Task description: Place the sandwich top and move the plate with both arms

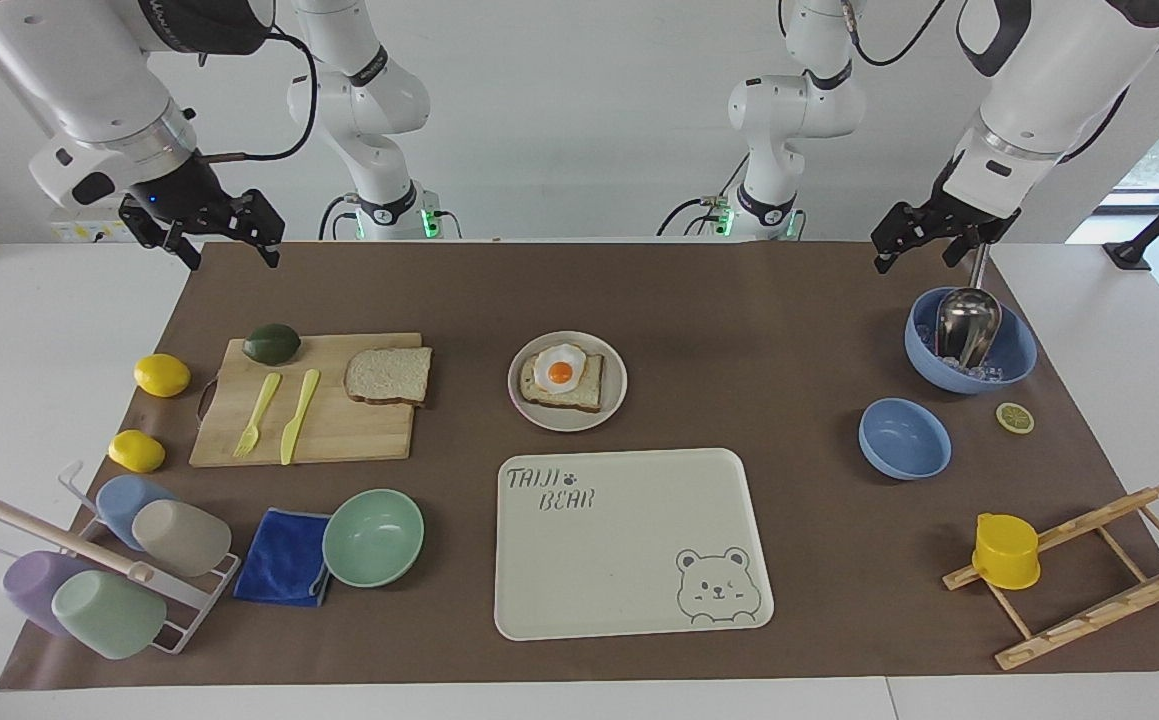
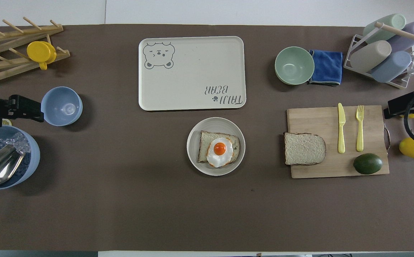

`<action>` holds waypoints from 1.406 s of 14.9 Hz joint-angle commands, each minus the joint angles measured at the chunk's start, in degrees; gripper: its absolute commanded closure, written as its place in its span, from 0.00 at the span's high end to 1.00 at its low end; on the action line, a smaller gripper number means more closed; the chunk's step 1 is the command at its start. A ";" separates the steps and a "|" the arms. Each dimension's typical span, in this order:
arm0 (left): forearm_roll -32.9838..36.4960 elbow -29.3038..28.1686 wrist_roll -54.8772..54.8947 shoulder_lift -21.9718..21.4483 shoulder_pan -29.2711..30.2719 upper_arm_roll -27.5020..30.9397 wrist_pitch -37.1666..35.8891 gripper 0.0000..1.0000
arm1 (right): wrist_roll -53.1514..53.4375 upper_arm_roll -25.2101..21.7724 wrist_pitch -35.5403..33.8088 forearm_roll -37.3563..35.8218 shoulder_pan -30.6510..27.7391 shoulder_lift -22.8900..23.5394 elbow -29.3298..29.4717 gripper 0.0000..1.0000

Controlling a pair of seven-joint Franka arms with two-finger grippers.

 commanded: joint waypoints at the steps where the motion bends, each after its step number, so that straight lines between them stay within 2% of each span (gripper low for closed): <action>1: 0.61 -0.50 0.00 -0.60 -0.05 -0.13 0.19 1.00 | -0.70 0.38 0.95 0.26 -0.86 -1.04 -1.45 1.00; 9: 0.70 -0.41 0.26 -0.60 0.03 -0.04 0.19 1.00 | -0.70 0.47 0.94 0.17 -0.86 -1.21 -1.71 1.00; 11: 0.70 -0.41 0.35 -0.60 -0.23 -0.04 0.19 1.00 | -0.52 0.47 0.94 -1.75 -0.86 -1.21 -1.54 1.00; 14: 0.70 -0.41 0.44 -0.60 -0.32 0.05 0.19 1.00 | -0.87 0.38 1.12 -2.12 -2.43 -1.21 -1.36 1.00; 16: 0.70 -0.50 0.00 -0.60 -0.32 0.05 0.11 1.00 | -1.57 0.38 2.95 -2.38 -2.18 -2.52 -4.86 1.00; 17: 0.70 -0.41 -0.09 -0.60 -0.32 0.05 0.19 1.00 | -0.97 1.16 5.84 -4.56 -1.13 -3.14 -7.40 1.00; 19: 0.70 -0.41 0.09 -0.60 -0.32 0.05 0.11 1.00 | 4.28 1.52 7.45 -15.44 6.58 -2.45 -11.37 1.00; 21: 0.70 -0.50 0.26 -0.60 -0.23 0.05 0.11 1.00 | 8.69 1.61 7.36 -17.40 10.28 1.31 -11.65 1.00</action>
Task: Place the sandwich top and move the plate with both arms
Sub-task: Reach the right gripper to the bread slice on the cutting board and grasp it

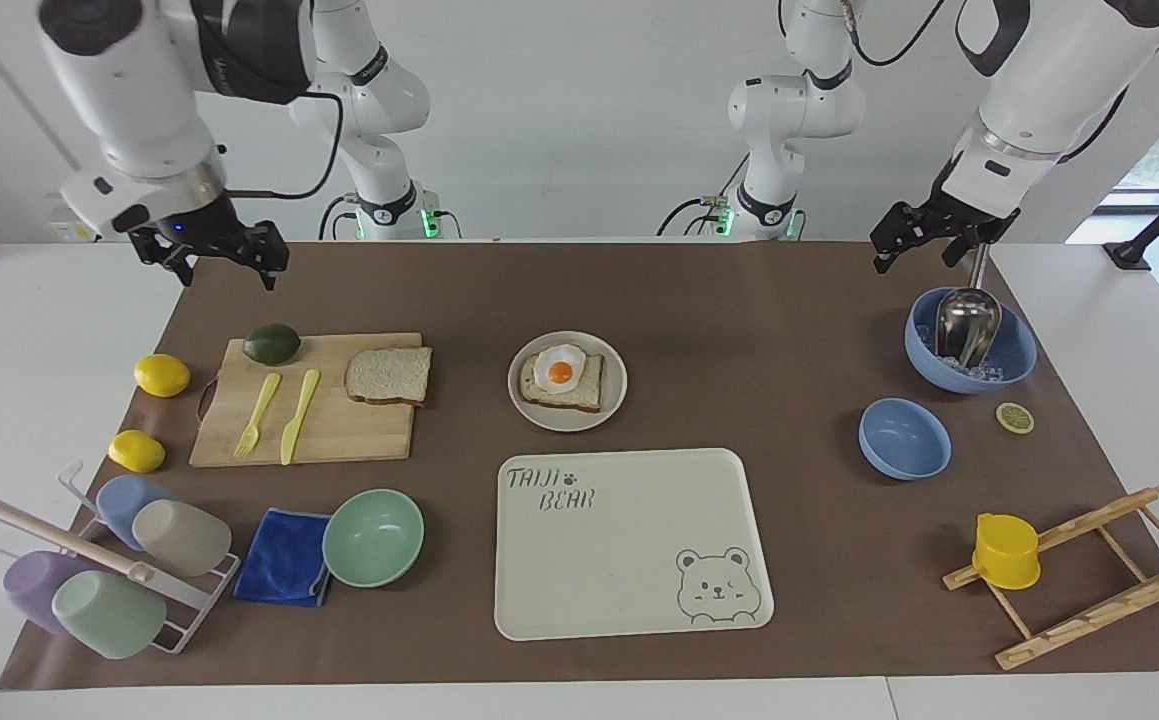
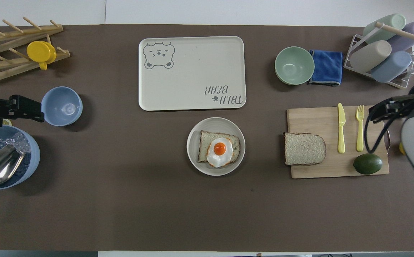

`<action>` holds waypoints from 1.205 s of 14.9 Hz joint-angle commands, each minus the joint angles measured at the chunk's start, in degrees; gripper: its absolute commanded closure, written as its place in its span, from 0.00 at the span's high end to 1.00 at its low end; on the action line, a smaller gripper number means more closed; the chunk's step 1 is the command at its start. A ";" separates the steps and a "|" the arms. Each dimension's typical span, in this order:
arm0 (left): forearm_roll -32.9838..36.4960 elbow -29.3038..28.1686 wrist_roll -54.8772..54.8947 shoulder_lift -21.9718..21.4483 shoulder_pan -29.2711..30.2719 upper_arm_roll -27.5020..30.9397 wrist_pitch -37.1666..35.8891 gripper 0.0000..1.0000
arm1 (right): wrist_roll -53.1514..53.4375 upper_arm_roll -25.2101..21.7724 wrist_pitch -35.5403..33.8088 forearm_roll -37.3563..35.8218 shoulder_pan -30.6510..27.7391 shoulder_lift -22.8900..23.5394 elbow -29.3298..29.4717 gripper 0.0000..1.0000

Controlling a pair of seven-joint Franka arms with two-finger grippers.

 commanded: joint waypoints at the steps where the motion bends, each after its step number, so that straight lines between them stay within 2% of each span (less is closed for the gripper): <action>1: 0.70 -0.50 0.43 -0.60 -0.23 0.13 0.02 1.00 | 5.49 0.54 2.02 -6.38 6.52 3.83 -2.80 1.00; 4: 0.70 -0.50 0.26 -0.60 -0.05 0.13 -0.16 1.00 | 13.38 0.54 4.74 -10.70 14.26 10.16 -2.71 1.00; 8: 0.70 -0.50 0.08 -0.68 -0.05 0.13 -0.60 1.00 | 23.75 0.54 9.49 -10.62 18.40 17.63 -3.41 1.00; 10: 0.70 -0.50 0.08 -0.68 -0.05 0.13 -0.60 1.00 | 29.57 0.63 14.30 -9.74 19.03 17.48 -8.39 1.00; 12: 0.70 -0.50 0.08 -0.68 0.04 0.13 -0.51 1.00 | 29.67 0.63 18.36 -9.74 18.42 15.90 -13.85 1.00; 15: 0.70 -0.50 0.00 -0.68 0.04 0.13 -0.51 1.00 | 30.55 0.63 20.74 -9.66 17.71 14.93 -17.03 1.00; 18: 0.70 -0.50 0.08 -0.68 0.13 0.13 -0.51 1.00 | 30.99 0.63 21.01 -8.43 17.63 14.49 -18.35 0.86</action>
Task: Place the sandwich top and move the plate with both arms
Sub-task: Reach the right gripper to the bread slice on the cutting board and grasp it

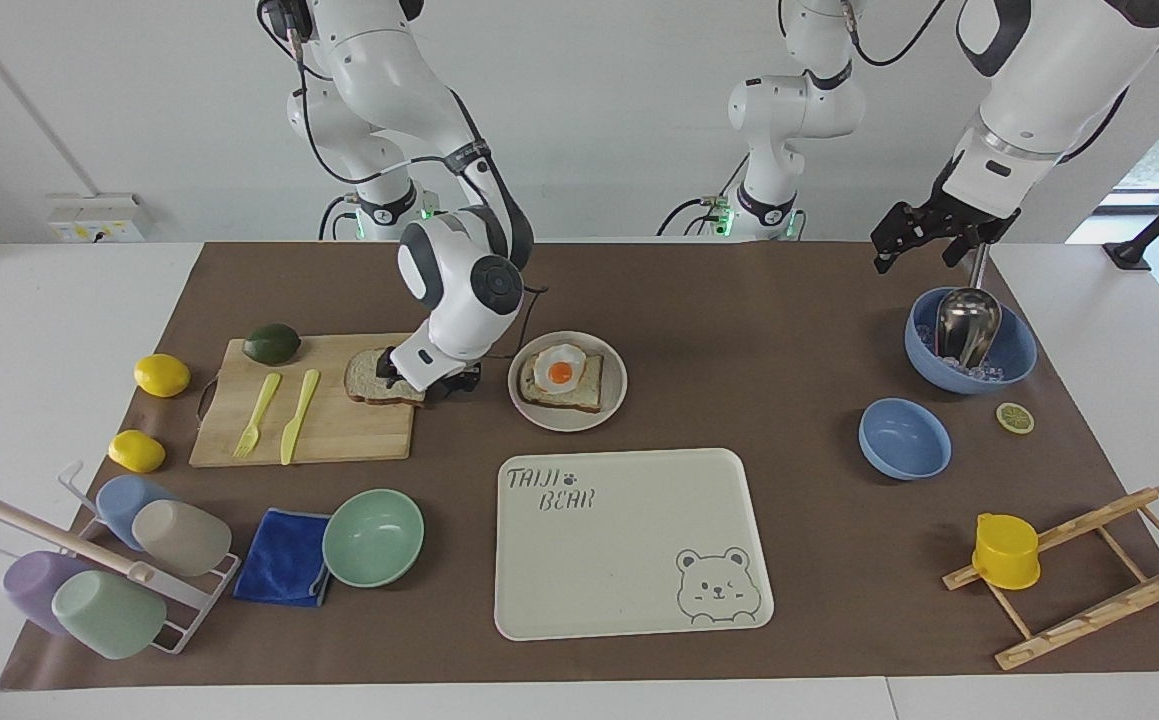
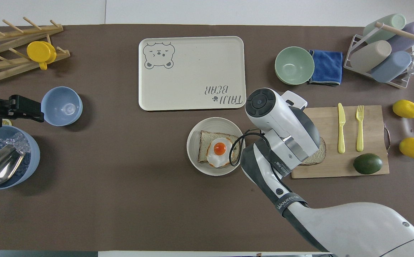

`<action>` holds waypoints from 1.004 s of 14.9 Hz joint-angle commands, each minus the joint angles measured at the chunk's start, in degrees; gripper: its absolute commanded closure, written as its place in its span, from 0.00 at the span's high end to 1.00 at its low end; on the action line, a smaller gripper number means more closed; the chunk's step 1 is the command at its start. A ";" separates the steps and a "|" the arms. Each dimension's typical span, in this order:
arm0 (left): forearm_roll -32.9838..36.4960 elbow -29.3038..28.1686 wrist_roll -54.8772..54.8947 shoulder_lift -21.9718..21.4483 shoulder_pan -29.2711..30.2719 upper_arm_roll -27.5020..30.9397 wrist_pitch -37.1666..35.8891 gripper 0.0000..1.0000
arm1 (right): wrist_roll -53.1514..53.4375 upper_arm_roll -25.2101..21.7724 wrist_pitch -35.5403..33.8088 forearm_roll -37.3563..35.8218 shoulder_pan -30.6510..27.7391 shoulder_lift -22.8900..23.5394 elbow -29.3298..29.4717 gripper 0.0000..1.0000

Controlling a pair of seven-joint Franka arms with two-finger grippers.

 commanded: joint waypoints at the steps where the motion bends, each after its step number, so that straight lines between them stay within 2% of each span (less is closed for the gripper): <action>1: 0.70 -0.50 0.09 -0.68 0.12 0.03 -0.47 1.00 | 1.49 0.47 1.64 1.55 -0.64 -2.61 -3.31 0.83; 8: 0.70 -0.50 0.00 -0.68 0.12 0.03 -0.12 1.00 | 1.92 0.47 4.62 3.40 -0.64 -3.57 -6.65 0.78; 13: 0.70 -0.50 0.09 -0.68 0.12 0.03 -0.03 1.00 | 1.92 0.38 4.63 3.40 -0.81 -3.75 -7.62 0.51; 15: 0.70 -0.50 0.00 -0.68 0.12 0.03 -0.56 1.00 | 2.10 0.47 4.63 3.40 -1.08 -3.92 -8.41 0.43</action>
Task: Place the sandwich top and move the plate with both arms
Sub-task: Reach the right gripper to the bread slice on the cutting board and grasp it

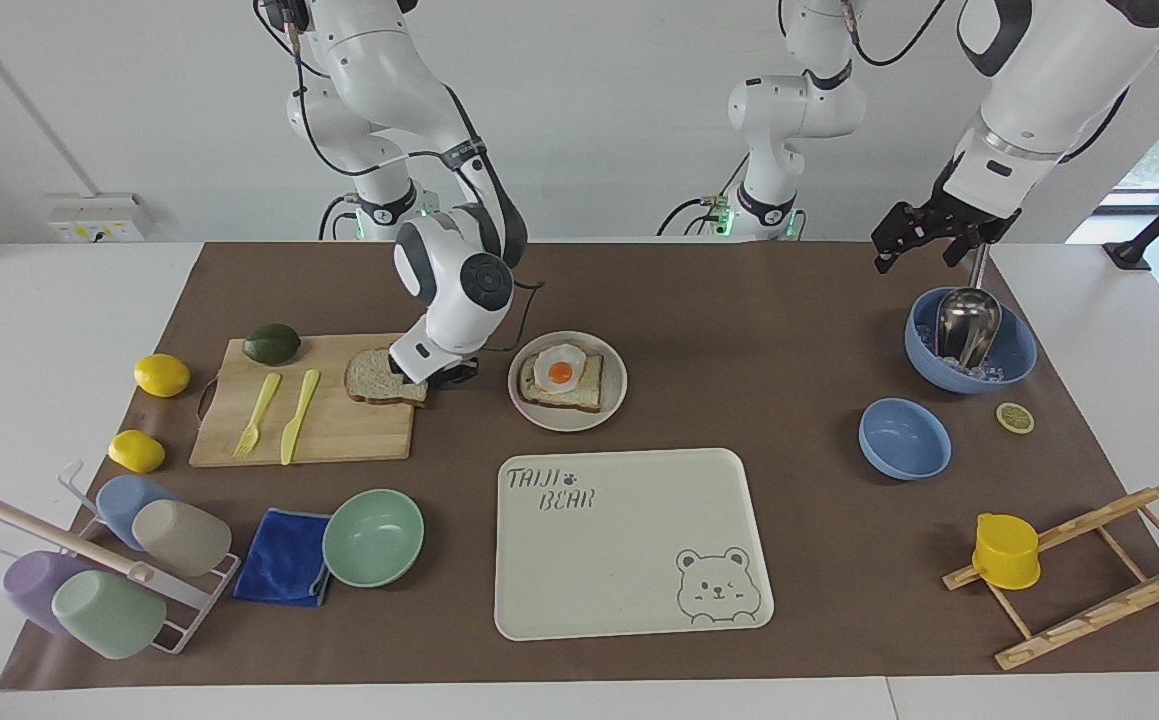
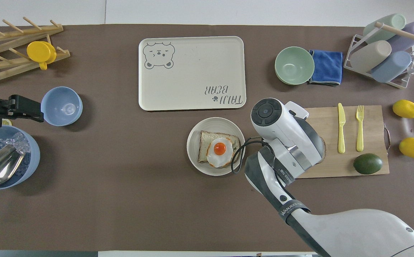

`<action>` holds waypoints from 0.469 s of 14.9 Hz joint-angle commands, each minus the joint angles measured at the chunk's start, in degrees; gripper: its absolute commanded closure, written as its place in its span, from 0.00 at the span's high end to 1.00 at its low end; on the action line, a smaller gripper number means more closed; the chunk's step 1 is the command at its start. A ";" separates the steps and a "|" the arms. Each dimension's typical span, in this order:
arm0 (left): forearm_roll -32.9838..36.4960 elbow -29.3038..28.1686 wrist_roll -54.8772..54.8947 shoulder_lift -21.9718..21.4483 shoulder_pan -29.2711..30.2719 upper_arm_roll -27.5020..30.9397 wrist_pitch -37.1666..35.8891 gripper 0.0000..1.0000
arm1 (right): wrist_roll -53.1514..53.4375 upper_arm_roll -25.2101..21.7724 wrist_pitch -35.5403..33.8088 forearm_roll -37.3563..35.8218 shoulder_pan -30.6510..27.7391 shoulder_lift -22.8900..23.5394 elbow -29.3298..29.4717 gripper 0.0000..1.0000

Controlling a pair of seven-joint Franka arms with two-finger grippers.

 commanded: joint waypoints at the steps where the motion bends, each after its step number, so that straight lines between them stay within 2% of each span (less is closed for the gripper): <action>1: 0.70 -0.50 0.00 -0.68 0.11 0.00 -0.56 1.00 | 1.59 0.52 1.36 0.59 -0.91 -2.26 -3.36 0.27; 2: 0.70 -0.50 0.00 -0.68 0.03 0.00 -0.48 1.00 | 1.33 0.43 1.36 0.68 -0.82 -2.26 -3.27 0.00; 5: 0.70 -0.50 0.00 -0.68 0.02 0.00 -0.47 1.00 | 0.45 0.52 -0.57 0.59 -0.65 -2.26 -0.91 0.00; 7: 0.70 -0.50 0.09 -0.68 0.02 0.00 -0.47 1.00 | -1.91 0.52 -6.69 0.59 -0.30 -2.26 4.00 0.00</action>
